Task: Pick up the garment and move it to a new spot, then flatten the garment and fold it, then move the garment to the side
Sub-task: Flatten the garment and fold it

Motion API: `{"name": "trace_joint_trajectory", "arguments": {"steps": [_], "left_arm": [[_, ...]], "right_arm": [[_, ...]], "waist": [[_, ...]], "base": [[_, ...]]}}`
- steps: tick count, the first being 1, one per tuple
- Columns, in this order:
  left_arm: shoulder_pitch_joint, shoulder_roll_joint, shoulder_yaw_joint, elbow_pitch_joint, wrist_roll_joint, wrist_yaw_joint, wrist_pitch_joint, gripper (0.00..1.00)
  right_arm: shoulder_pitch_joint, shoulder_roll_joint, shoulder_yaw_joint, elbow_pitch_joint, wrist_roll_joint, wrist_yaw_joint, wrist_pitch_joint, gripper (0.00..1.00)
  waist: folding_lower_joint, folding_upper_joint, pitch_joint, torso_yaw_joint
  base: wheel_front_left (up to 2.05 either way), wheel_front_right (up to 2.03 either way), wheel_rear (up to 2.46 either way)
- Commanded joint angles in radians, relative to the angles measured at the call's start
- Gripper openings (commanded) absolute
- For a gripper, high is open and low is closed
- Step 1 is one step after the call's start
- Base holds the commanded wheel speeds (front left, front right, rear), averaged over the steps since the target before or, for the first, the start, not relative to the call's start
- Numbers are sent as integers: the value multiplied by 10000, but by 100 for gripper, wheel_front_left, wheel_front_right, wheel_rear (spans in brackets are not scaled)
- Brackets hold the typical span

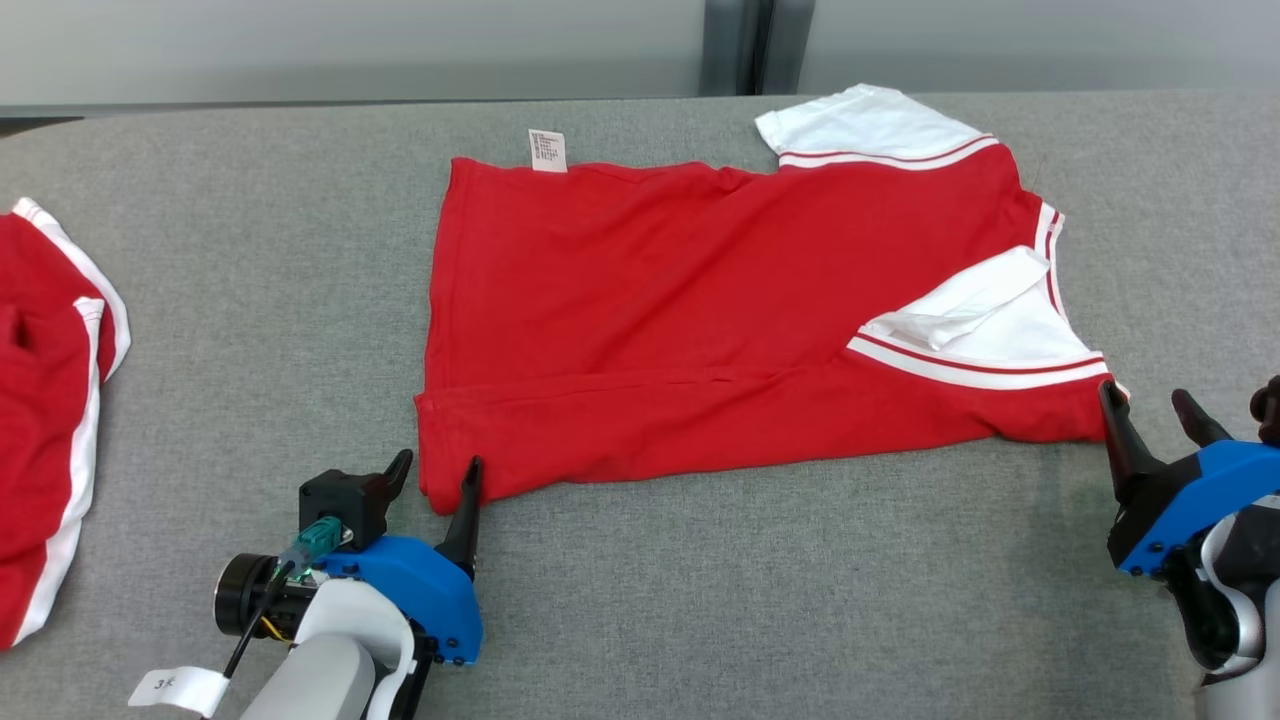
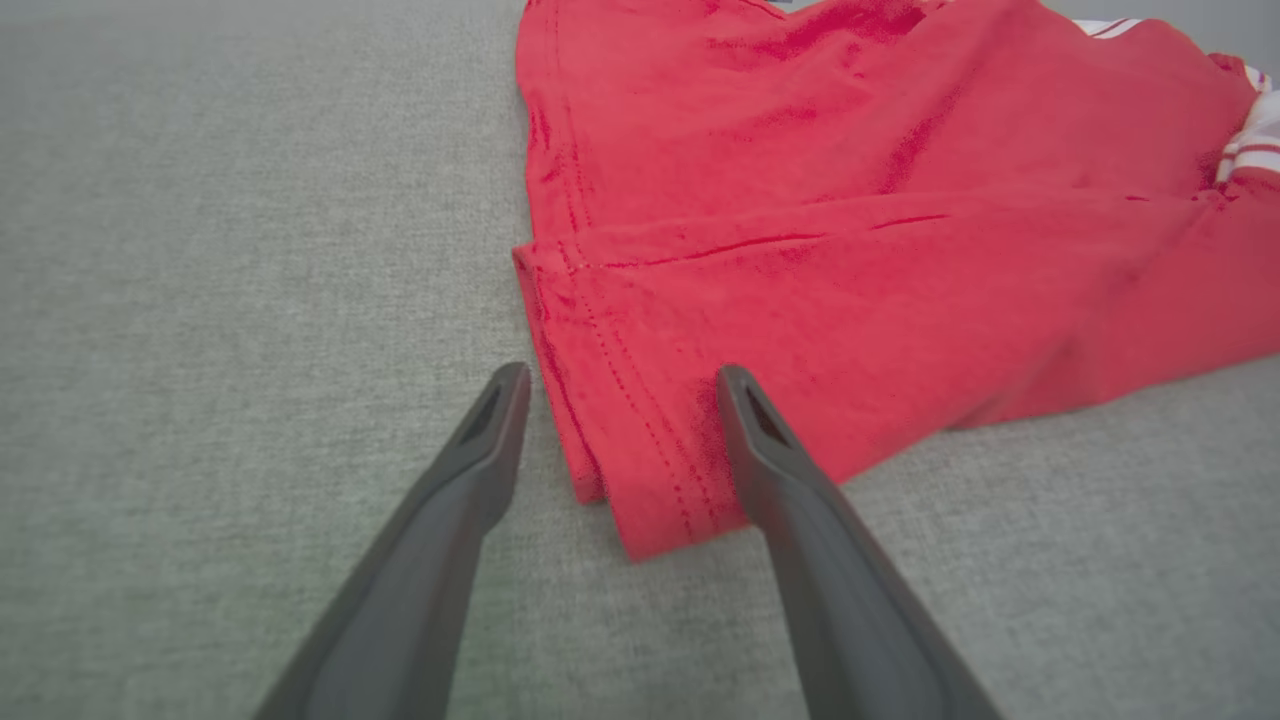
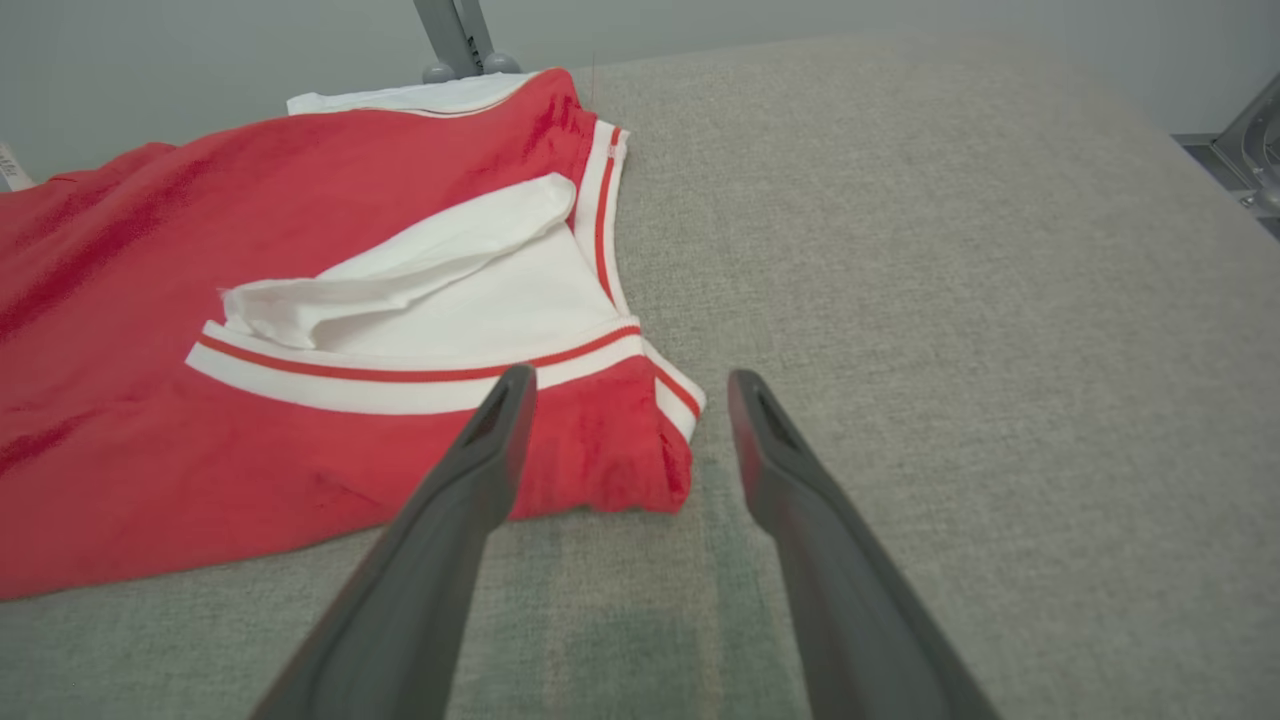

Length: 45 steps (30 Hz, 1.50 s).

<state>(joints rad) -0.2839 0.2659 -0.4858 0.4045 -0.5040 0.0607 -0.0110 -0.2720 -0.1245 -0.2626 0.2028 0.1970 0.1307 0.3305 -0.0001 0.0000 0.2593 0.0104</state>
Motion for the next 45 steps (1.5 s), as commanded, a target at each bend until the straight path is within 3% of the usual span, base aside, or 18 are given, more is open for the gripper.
{"name": "trace_joint_trajectory", "arguments": {"steps": [1, 9, 16, 17, 18, 19, 20, 21, 30, 39, 45], "left_arm": [[-236, -25, 14, 151, 85, 100, -18, 100], [-573, -131, -81, 1125, 95, 113, -28, 100], [-642, -386, -318, 2086, -147, -46, 674, 100], [-629, -420, -327, 2199, -204, -80, 770, 100], [-631, -466, -307, 2307, -294, -109, 846, 100], [-639, -493, -313, 2416, -336, -147, 924, 67], [-652, -517, -326, 2494, -383, -186, 947, 26], [-653, -558, -305, 2552, -470, -256, 928, 0], [-486, -414, 96, 2105, -906, -456, 293, 0], [807, 67, 296, 233, -1378, -86, 924, 0], [2162, 449, 184, -1265, -1611, 427, 1734, 0]], "right_arm": [[-102, 86, -75, 136, -151, 1, -116, 100], [-824, 522, -507, 1429, -854, 1, -387, 100], [-1262, 649, -590, 2309, -1209, 1, -197, 100], [-1299, 666, -568, 2379, -1216, 1, -166, 75], [-1309, 677, -546, 2445, -1181, 1, -146, 23], [-1303, 682, -526, 2475, -1156, 1, -137, 0], [-1292, 687, -509, 2487, -1145, 1, -151, 0], [-1277, 686, -496, 2478, -1124, 1, -172, 0], [-464, 651, -474, 1325, -784, -1, -216, 0], [1571, 721, -458, -1081, -168, -1, 1044, 0], [2863, 729, -444, -1857, 686, -1, 1622, 0]], "waist": [[1, 0, 58, -9], [1, 0, 370, -70], [1, 0, 490, -52], [1, 0, 488, -49], [1, 0, 482, -46], [1, 0, 474, -47], [1, 0, 463, -48], [1, 0, 443, -49], [1, 0, -134, -73], [1, 0, -713, -102], [1, 0, -826, -123]], "base": [[0, 0, 0], [0, 0, 0], [0, 0, 0], [0, 0, 0], [0, 0, 0], [0, 0, 0], [0, 0, 0], [0, 0, 0], [0, 0, 0], [0, 0, 0], [0, 0, 0]]}}
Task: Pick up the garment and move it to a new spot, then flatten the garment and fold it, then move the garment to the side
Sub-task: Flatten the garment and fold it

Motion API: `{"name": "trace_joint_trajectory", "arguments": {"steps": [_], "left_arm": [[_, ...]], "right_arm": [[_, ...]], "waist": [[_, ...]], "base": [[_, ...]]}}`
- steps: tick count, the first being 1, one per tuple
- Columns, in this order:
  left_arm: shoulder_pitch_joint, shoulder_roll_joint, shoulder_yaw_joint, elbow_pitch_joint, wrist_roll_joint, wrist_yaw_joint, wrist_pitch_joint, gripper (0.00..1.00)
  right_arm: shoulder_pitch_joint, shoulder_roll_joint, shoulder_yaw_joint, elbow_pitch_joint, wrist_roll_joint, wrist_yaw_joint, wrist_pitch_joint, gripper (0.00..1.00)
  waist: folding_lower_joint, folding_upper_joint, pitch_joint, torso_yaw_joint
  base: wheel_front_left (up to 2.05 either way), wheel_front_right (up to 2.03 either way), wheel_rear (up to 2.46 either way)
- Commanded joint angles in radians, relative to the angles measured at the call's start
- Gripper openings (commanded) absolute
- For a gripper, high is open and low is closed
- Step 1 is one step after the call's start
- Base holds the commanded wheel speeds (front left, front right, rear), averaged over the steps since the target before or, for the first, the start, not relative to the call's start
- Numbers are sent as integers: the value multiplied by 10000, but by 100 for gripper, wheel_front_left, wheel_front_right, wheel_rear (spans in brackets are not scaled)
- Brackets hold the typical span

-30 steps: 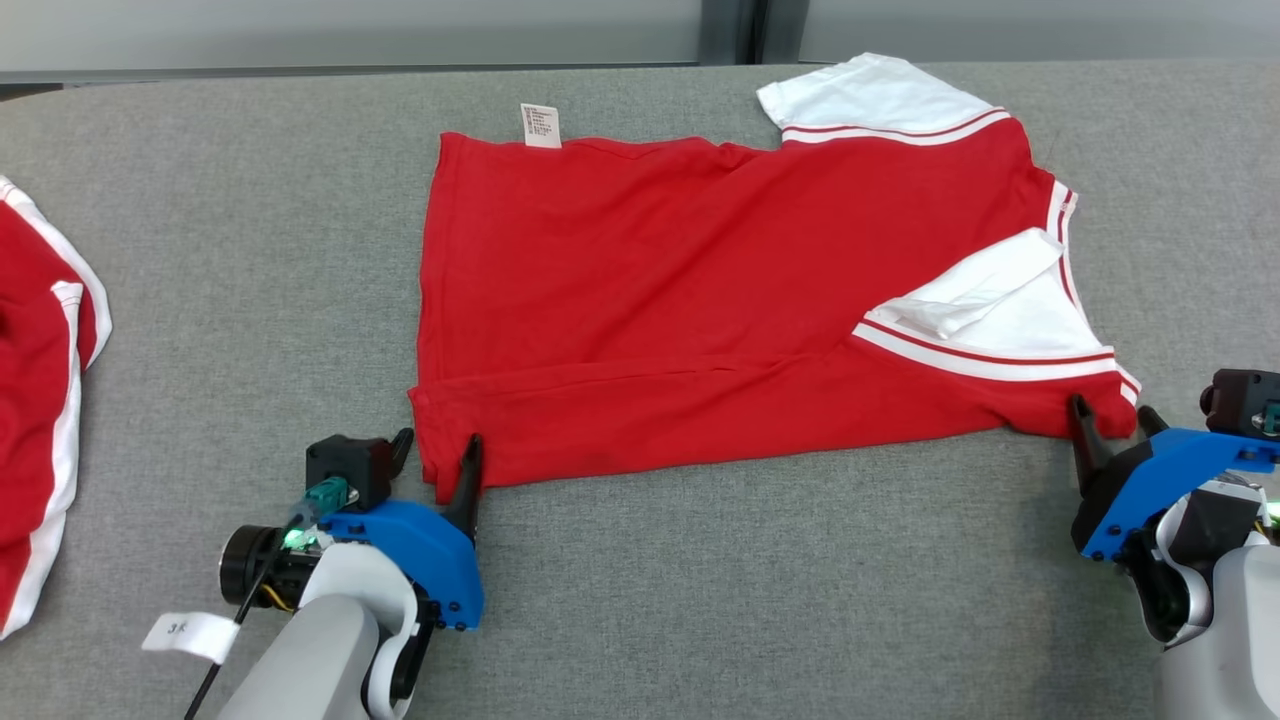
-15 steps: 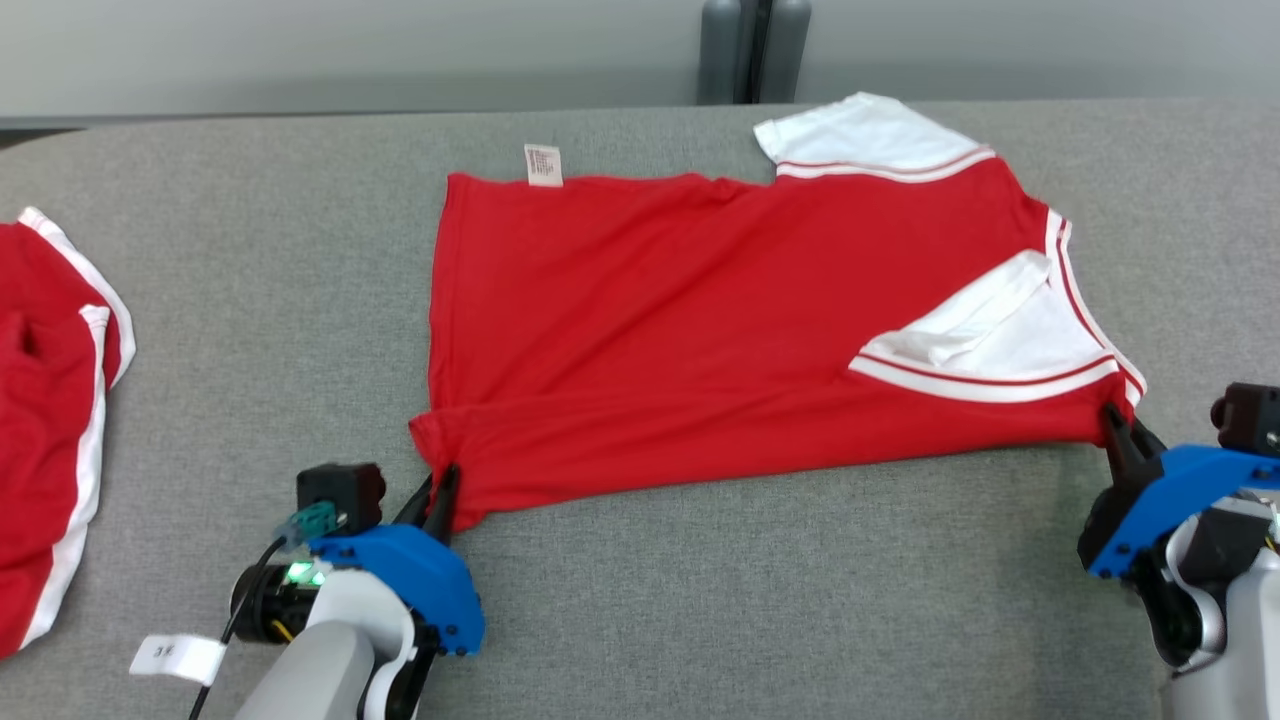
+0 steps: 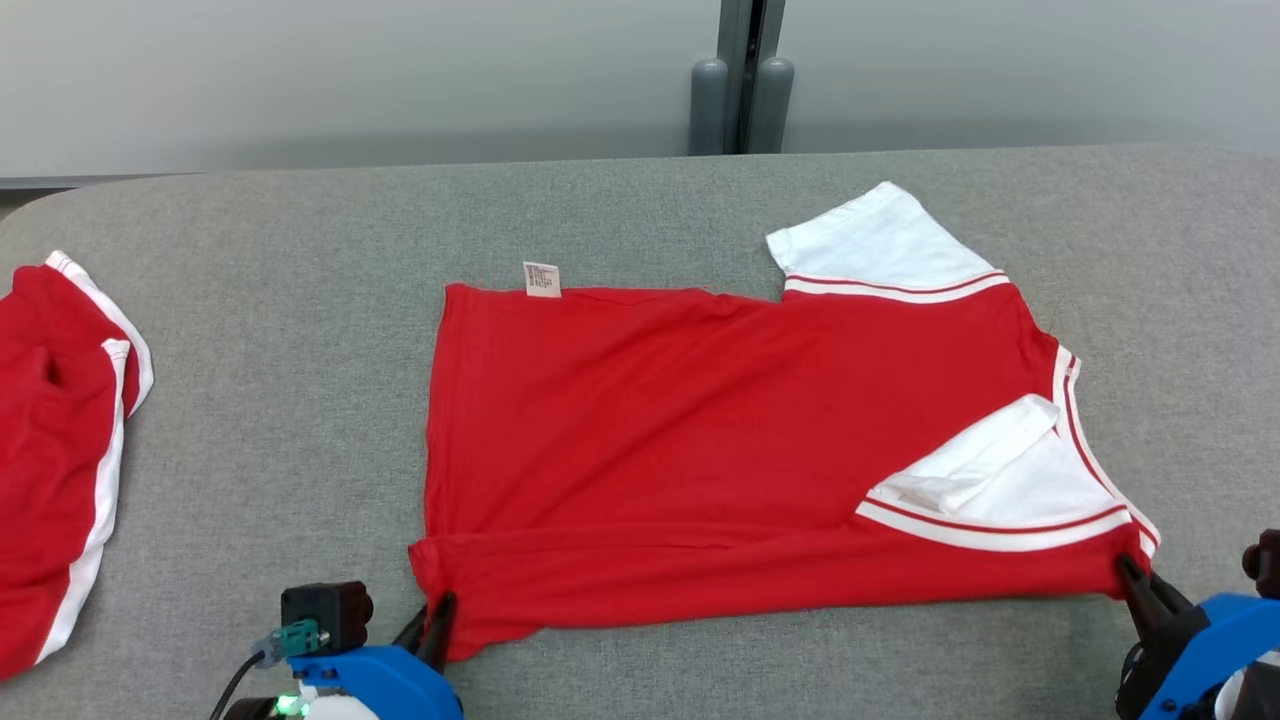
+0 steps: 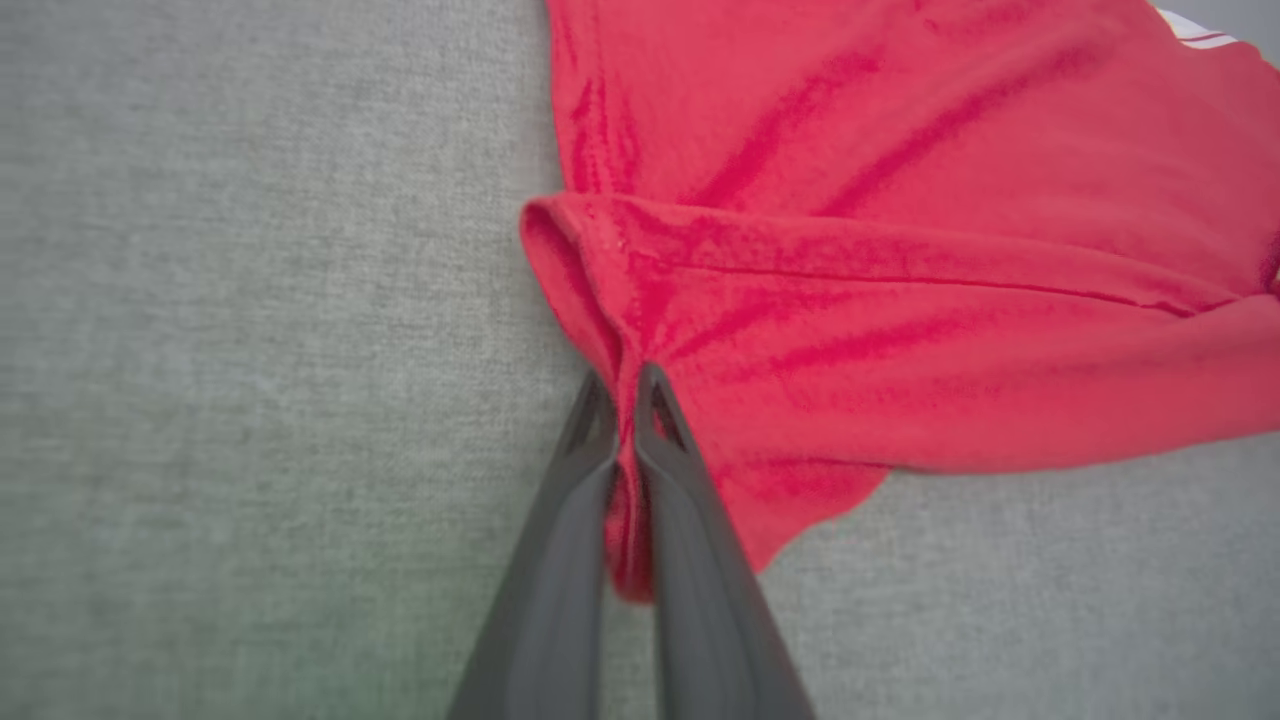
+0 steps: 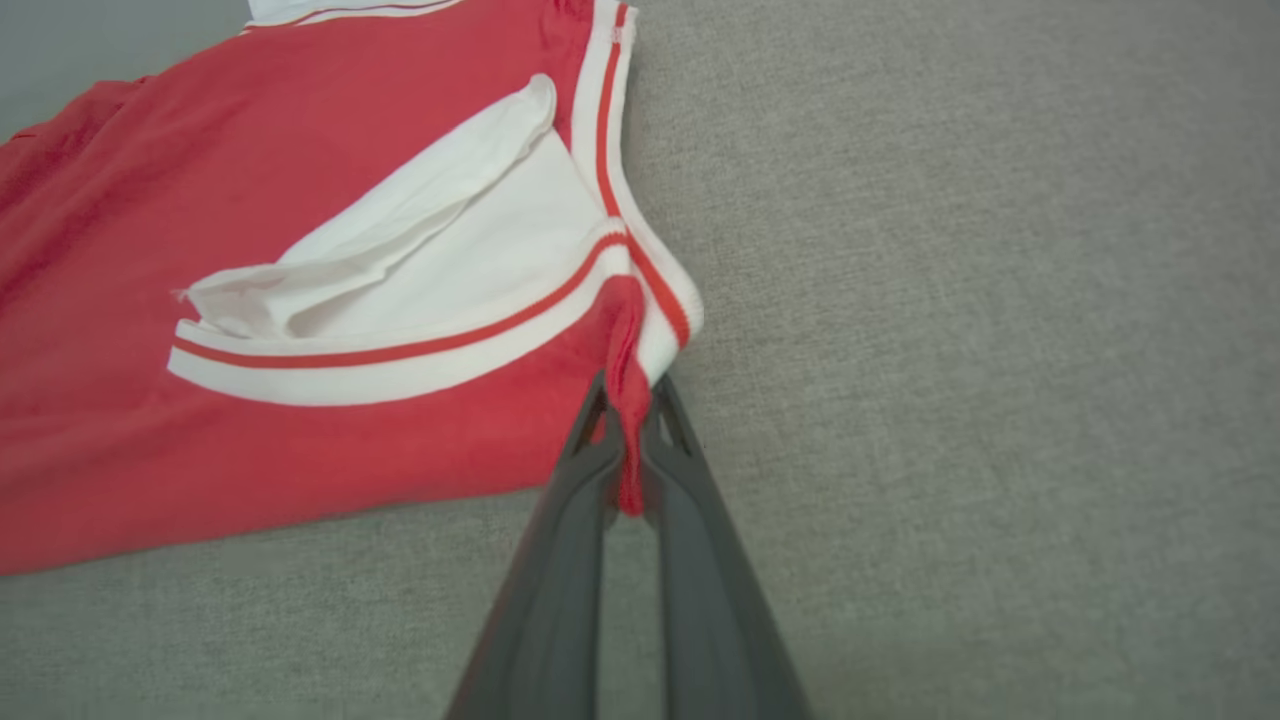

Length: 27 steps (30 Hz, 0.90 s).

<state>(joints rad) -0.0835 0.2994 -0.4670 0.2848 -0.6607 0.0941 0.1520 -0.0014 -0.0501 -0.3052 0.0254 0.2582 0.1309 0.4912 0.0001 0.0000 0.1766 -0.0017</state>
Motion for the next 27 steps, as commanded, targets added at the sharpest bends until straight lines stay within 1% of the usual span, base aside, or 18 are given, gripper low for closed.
{"name": "trace_joint_trajectory", "arguments": {"steps": [1, 5, 6, 7, 8, 9, 13, 16, 19, 21, 23, 27], "left_arm": [[344, 157, -21, -325, -74, 187, 235, 0], [821, 432, -3, -1177, -113, 485, 581, 0], [873, 473, 13, -1339, -110, 529, 615, 20], [900, 526, 12, -1478, -66, 577, 640, 42], [923, 578, 4, -1577, -11, 613, 661, 91], [935, 608, -5, -1684, 5, 642, 694, 100], [872, 699, -33, -2006, 36, 668, 808, 100], [460, 923, -6, -2489, 63, 609, 1104, 100], [-103, 1266, 69, -2775, 207, 523, 1474, 100], [-588, 1470, 95, -2797, 299, 381, 1741, 100], [-1195, 1609, 118, -2657, 315, 194, 1994, 100], [-2636, 1771, -29, -1923, 520, -243, 2476, 100]], "right_arm": [[294, -14, -41, -134, 166, -3, 42, 0], [614, -12, -57, -167, 375, -3, 4, 0], [636, -11, -41, -125, 406, -3, -9, 18], [646, -10, -20, -86, 421, -3, -11, 48], [635, -12, -16, -55, 438, -3, -17, 100], [608, -10, -14, -27, 419, -3, -21, 100], [380, -11, -12, -133, 170, -1, -3, 100], [-132, -10, 106, -644, -330, -1, 297, 100], [-802, -52, 402, -1111, -778, -1, 733, 100], [-1419, -229, 698, -1232, -683, -1, 1099, 100], [-2113, -566, 968, -1156, -674, -3, 1402, 100], [-3582, -1052, 1487, -749, -506, -1, 1523, 100]], "waist": [[-1, 0, 7, 1], [-1, 0, 67, 30], [-1, 0, 81, 40], [-1, 0, 93, 49], [-1, 0, 104, 56], [-1, 0, 110, 62], [-1, 0, 134, 75], [-1, 0, 215, 72], [-1, 0, 360, 15], [-1, 0, 468, -56], [-1, 0, 613, -116], [-1, 0, 1021, -180]], "base": [[0, 0, 0], [0, 0, 0], [0, 0, 0], [0, 0, 0], [0, 0, 0], [0, 0, 0], [0, 0, 0], [0, 0, 0], [0, 0, 0], [0, 0, 0], [0, 0, 0], [0, 0, 0]]}}
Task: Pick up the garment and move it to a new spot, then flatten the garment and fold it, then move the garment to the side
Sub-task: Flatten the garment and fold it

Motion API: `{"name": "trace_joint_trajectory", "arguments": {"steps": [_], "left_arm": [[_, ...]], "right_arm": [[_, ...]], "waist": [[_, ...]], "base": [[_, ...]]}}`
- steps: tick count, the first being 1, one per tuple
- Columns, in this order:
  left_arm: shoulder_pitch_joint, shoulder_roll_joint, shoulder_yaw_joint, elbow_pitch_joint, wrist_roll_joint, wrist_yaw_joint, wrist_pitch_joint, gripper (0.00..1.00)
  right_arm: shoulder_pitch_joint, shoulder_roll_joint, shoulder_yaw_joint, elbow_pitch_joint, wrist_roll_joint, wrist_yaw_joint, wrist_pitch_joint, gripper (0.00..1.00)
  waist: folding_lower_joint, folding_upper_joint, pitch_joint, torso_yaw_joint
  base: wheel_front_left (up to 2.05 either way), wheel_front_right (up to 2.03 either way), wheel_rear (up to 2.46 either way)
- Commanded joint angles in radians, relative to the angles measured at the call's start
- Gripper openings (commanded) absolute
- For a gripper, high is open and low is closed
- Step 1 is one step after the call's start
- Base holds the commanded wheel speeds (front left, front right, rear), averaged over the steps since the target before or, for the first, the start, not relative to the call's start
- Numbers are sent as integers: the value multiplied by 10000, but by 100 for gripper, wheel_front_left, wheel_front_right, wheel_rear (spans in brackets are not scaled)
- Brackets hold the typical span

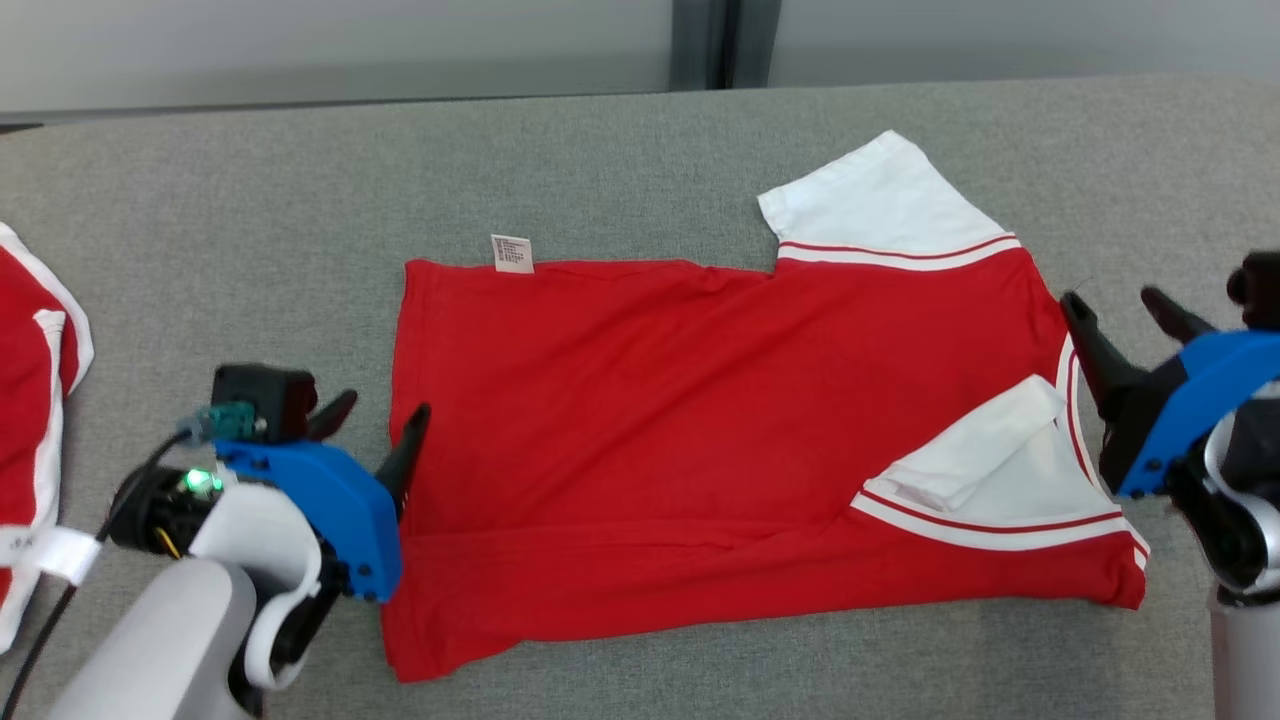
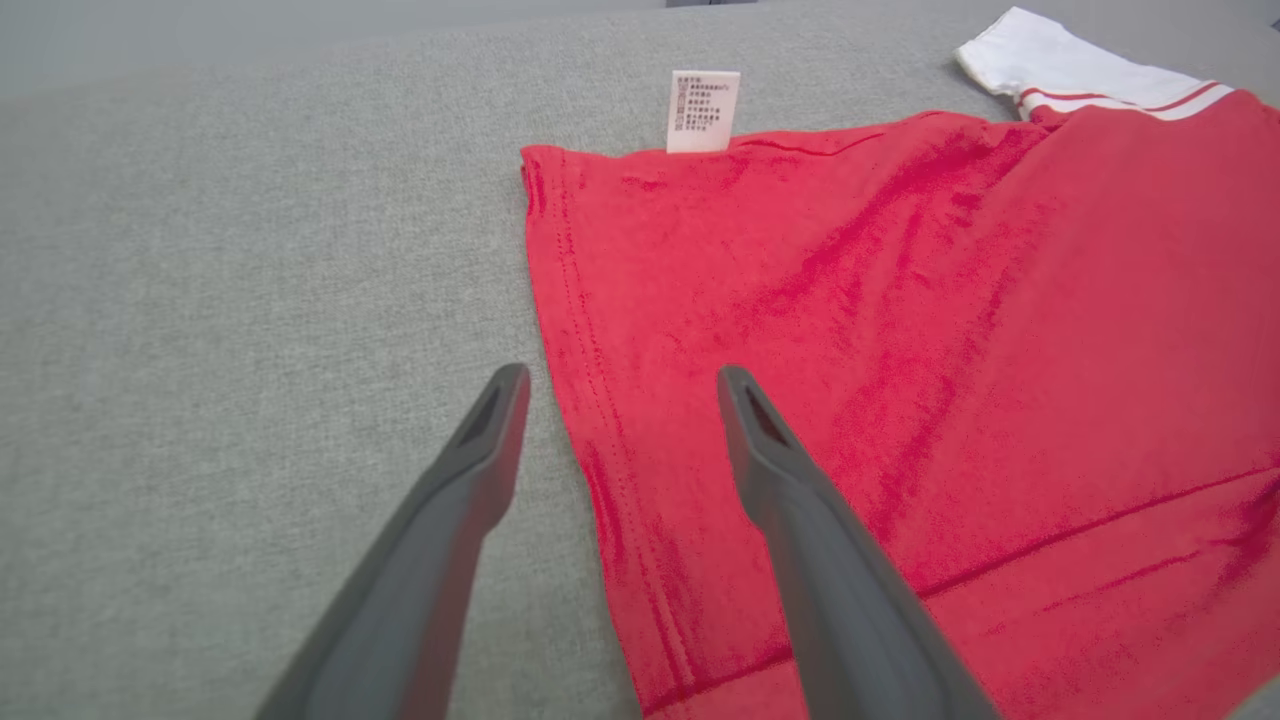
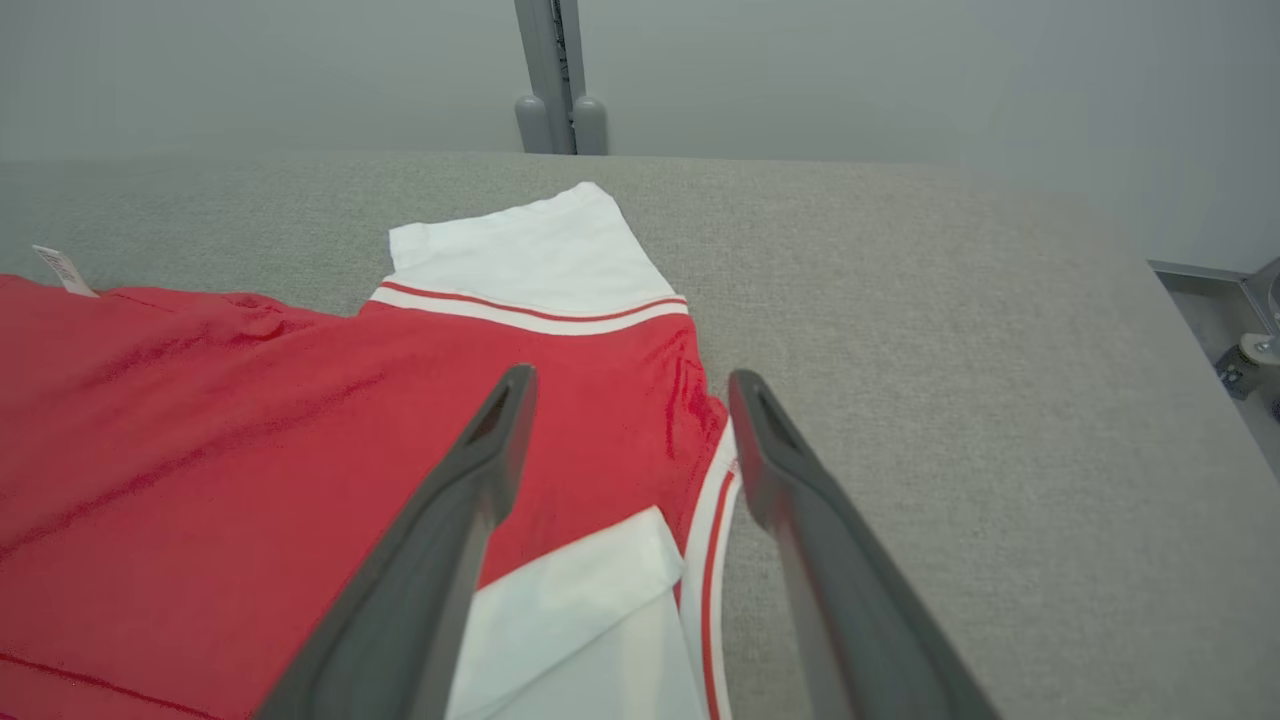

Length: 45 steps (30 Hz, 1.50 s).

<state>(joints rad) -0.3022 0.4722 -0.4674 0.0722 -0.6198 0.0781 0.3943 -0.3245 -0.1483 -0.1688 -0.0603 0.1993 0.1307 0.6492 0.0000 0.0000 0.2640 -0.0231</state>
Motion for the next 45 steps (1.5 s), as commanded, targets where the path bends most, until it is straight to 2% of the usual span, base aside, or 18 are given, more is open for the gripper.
{"name": "trace_joint_trajectory", "arguments": {"steps": [1, 7, 14, 19, 26, 29, 30, 31, 32, 33, 39, 45], "left_arm": [[-449, 43, -25, 204, 111, -84, 53, 100], [-2417, -279, -20, 1855, 382, -326, 167, 100], [-3868, -693, 76, 3281, 433, -510, -250, 100], [-4394, -813, 152, 3919, 509, -443, -590, 100], [-4511, -931, -3, 4500, 478, -456, -493, 100], [-4513, -1061, -76, 4679, 288, -662, -336, 100], [-4499, -1143, -119, 4715, 183, -788, -224, 94], [-4480, -1224, -136, 4740, 66, -898, -147, 56], [-4455, -1318, -191, 4758, -36, -1019, -18, 31], [-4451, -1368, -222, 4772, -121, -1119, 84, 0], [-4601, -1470, -395, 4684, -212, -1312, 177, 0], [-4694, -1674, -625, 4354, -62, -1438, -149, 0]], "right_arm": [[-351, -70, 123, 108, 83, 1, -57, 100], [-1778, -214, 728, 664, 281, 1, -245, 100], [-2375, -339, 1008, 1033, 315, 1, -602, 100], [-2547, -383, 1013, 1122, 269, 1, -764, 100], [-2566, -367, 1029, 1093, 268, 1, -867, 100], [-2590, -400, 998, 1127, 304, 1, -825, 100], [-2616, -406, 983, 1119, 305, 1, -804, 100], [-2652, -408, 985, 1125, 310, 1, -772, 100], [-2719, -424, 982, 1137, 331, 1, -719, 100], [-2791, -443, 987, 1158, 352, 1, -676, 100], [-3757, -719, 1077, 1803, 594, 1, -77, 100], [-5432, -1071, 822, 3533, 175, 1, 43, 100]], "waist": [[0, 0, 147, 34], [0, 0, 913, -120], [0, 0, 1663, -342], [0, 0, 2058, -465], [0, 0, 2422, -463], [0, 0, 2530, -418], [0, 0, 2570, -394], [0, 0, 2600, -371], [0, 0, 2640, -346], [0, 0, 2675, -327], [0, 0, 2979, -126], [0, 0, 3276, 349]], "base": [[0, 0, 0], [0, 0, 0], [0, 0, 0], [0, 0, 0], [0, 0, 0], [0, 0, 0], [0, 0, 0], [0, 0, 0], [0, 0, 0], [0, 0, 0], [0, 0, 0], [0, 0, 0]]}}
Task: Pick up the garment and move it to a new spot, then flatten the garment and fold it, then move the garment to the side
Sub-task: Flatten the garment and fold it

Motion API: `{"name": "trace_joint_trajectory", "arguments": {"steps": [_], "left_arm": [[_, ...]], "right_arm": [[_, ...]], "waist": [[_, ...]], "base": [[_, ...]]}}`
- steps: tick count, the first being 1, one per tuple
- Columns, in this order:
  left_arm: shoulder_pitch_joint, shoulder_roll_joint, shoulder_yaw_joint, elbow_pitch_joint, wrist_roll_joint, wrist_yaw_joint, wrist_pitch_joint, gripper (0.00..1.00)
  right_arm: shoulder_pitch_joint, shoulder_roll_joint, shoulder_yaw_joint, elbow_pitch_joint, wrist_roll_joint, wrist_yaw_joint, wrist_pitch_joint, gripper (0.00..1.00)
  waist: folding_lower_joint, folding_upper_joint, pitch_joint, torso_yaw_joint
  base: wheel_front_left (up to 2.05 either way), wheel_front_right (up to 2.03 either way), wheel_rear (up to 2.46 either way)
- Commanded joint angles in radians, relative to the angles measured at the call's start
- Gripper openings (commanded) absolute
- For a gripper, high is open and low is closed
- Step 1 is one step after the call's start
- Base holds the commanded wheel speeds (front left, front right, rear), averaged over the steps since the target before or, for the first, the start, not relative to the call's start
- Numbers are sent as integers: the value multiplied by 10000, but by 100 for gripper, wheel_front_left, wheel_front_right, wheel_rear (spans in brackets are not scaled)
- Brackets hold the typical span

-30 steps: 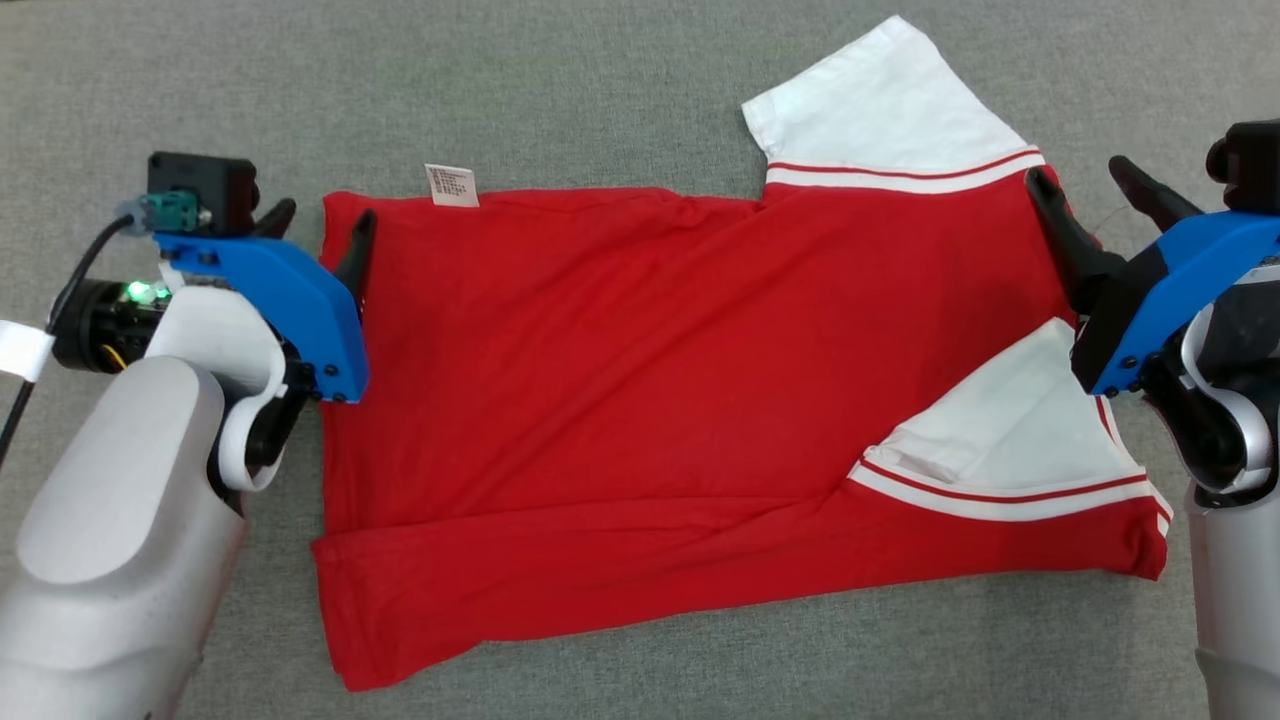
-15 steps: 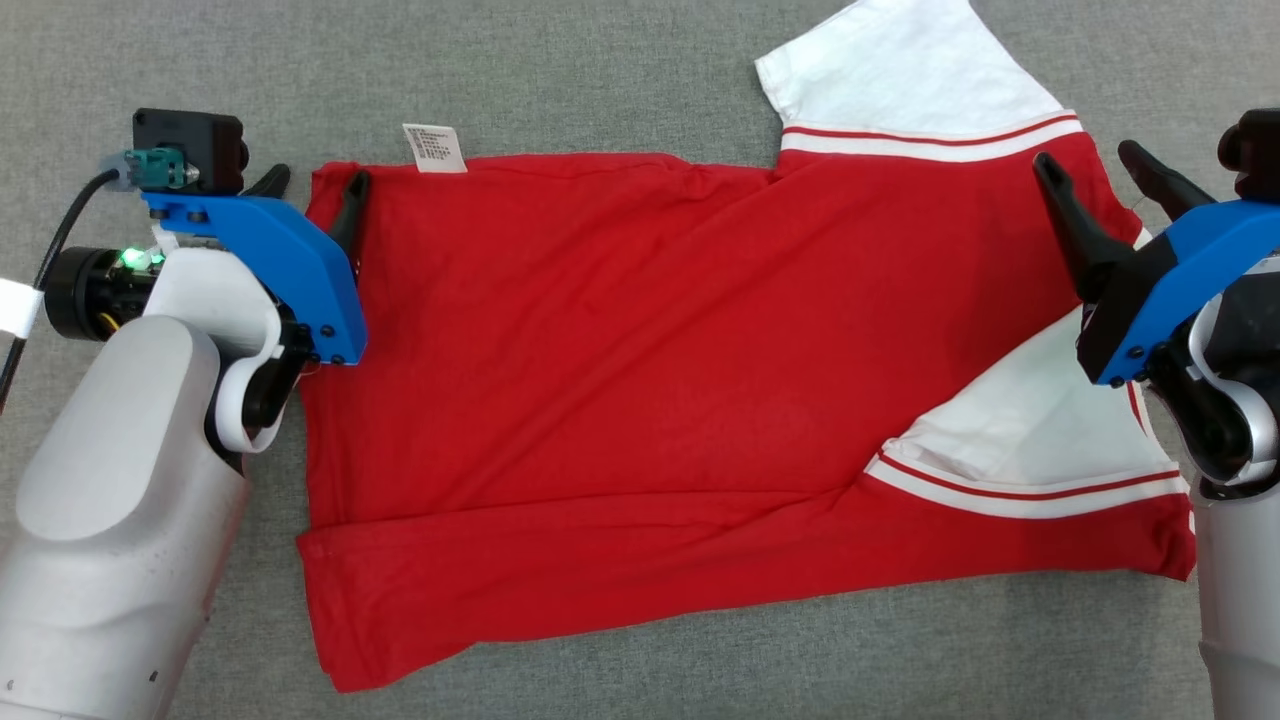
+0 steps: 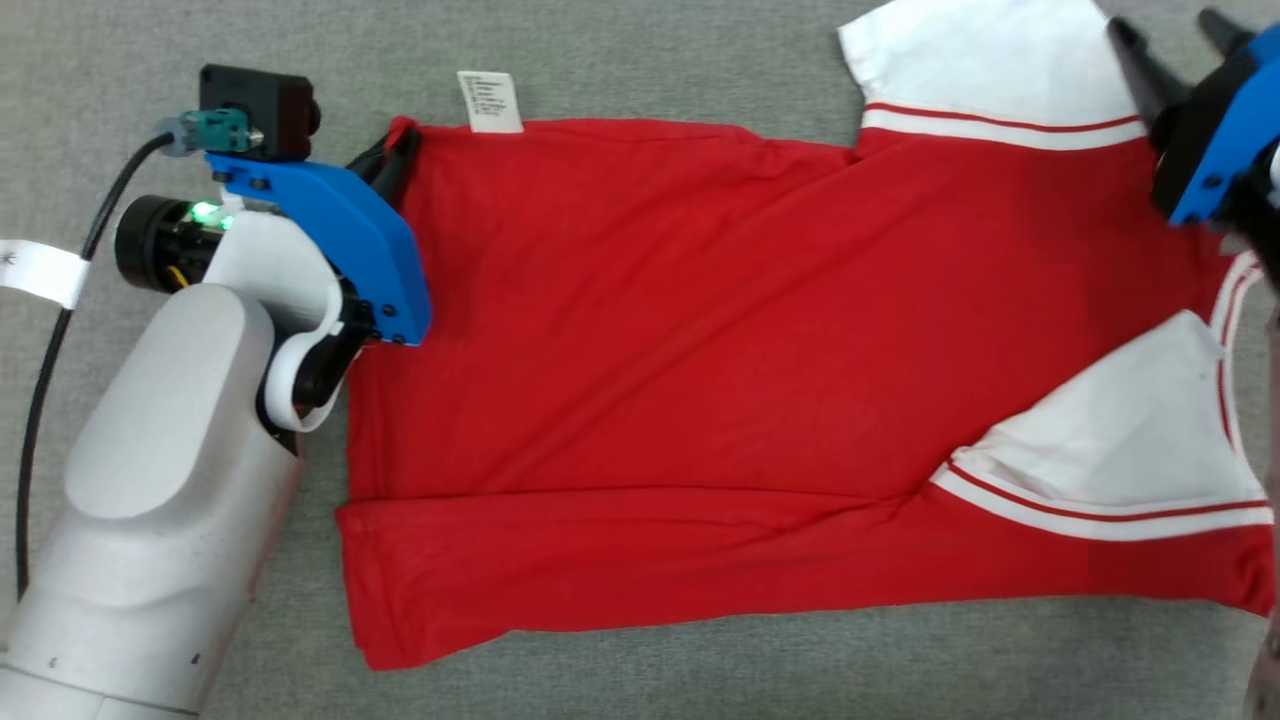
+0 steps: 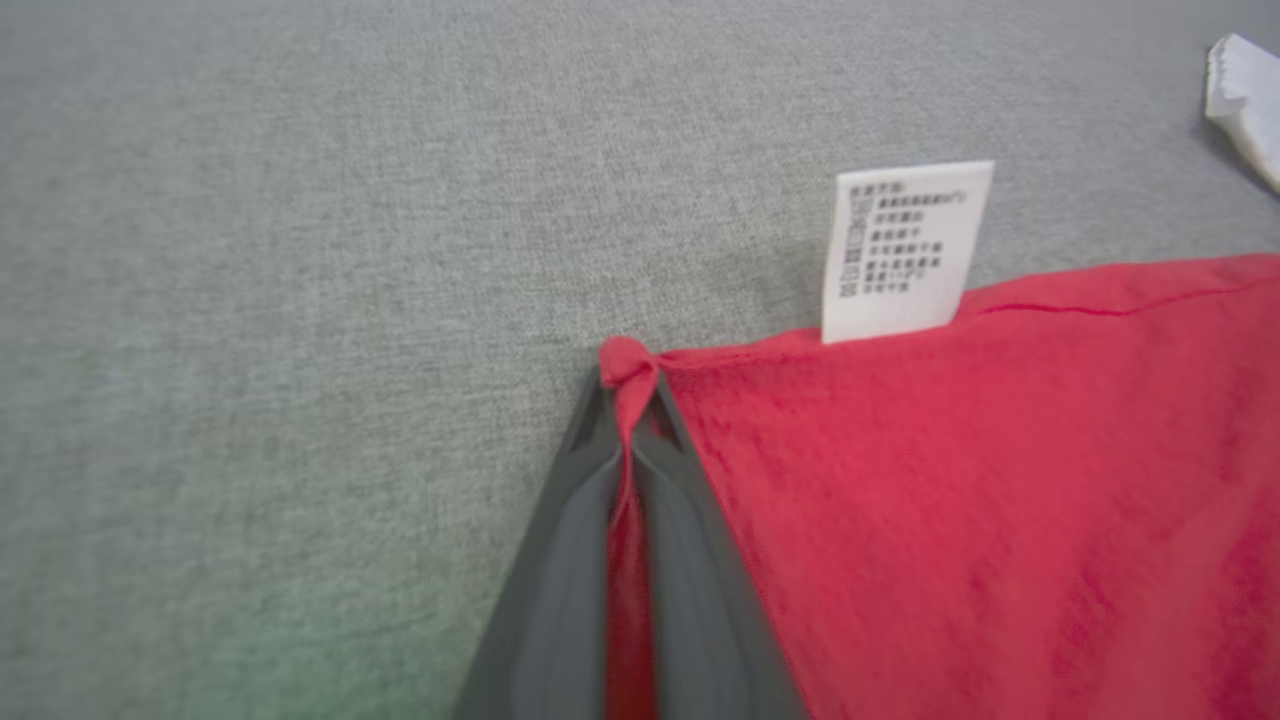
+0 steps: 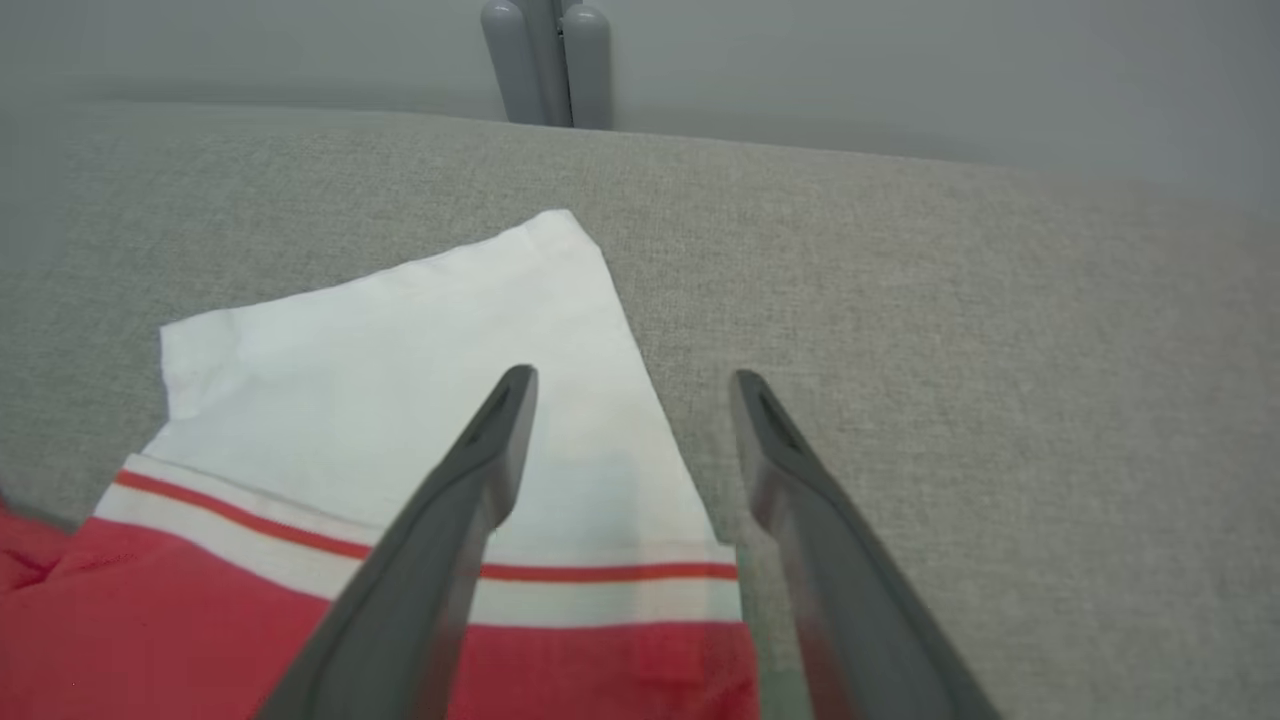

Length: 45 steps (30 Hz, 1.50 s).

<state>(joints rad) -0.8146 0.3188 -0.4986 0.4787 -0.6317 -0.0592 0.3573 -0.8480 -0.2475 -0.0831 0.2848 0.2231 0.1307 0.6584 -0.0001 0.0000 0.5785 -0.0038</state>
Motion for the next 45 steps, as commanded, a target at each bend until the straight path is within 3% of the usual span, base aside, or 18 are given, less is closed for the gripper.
{"name": "trace_joint_trajectory", "arguments": {"steps": [1, 7, 16, 17, 18, 29, 37, 45], "left_arm": [[429, -205, -378, 215, 77, -85, 171, 0], [398, -493, -702, -207, 181, -228, -160, 0], [431, -708, -837, -511, 186, -235, -525, 0], [450, -700, -825, -523, 188, -214, -578, 0], [477, -692, -797, -531, 183, -181, -637, 0], [435, -450, -221, -444, 393, 227, -2270, 0], [980, -342, -26, -412, 393, 145, -3535, 0], [1955, -186, 211, -534, 57, -105, -4688, 0]], "right_arm": [[-476, -142, -85, 418, -182, 1, -84, 100], [-1787, -486, -124, 1979, -853, -1, -316, 100], [-2454, -681, -249, 3194, -1503, 1, -71, 100], [-2444, -694, -220, 3294, -1522, 1, -39, 43], [-2393, -685, -167, 3331, -1528, 1, -45, 0], [-2524, -909, 189, 3296, -591, -1, -1836, 0], [-1434, -1194, 910, 2617, 464, -1, -2281, 0], [655, -1559, 969, 1038, 1555, 1, -2770, 0]], "waist": [[1, 0, 188, 278], [1, 0, 461, 965], [1, 0, 698, 1521], [1, 0, 700, 1529], [1, 0, 690, 1530], [1, 0, 297, 1121], [1, 0, -342, 753], [1, 0, -1164, 488]], "base": [[0, 0, 0], [0, 0, 0], [0, 0, 0], [0, 0, 0], [0, 0, 0], [0, 0, 0], [0, 0, 0], [0, 0, 0]]}}
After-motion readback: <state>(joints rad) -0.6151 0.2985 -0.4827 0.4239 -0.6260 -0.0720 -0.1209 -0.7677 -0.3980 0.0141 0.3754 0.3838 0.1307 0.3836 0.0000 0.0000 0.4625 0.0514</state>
